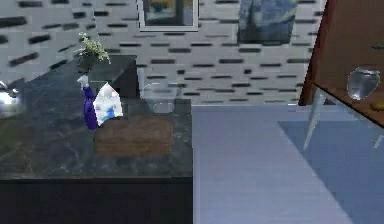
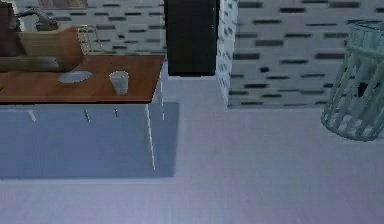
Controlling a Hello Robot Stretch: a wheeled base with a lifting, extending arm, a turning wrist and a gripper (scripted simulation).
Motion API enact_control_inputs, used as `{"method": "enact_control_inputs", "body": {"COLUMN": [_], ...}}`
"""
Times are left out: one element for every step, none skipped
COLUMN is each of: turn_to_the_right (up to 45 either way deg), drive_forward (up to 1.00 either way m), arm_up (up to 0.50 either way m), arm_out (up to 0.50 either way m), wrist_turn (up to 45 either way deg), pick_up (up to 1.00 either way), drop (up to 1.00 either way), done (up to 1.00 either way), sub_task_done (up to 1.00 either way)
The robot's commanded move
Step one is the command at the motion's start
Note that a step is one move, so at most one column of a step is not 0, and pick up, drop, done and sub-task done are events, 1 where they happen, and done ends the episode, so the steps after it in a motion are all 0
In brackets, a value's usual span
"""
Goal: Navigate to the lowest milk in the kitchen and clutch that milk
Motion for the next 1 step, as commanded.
{"method": "enact_control_inputs", "body": {"turn_to_the_right": [45.0], "drive_forward": [0.00], "arm_up": [0.00], "arm_out": [0.00], "wrist_turn": [0.0], "pick_up": [0.00], "drop": [0.00], "done": [0.00], "sub_task_done": [0.00]}}
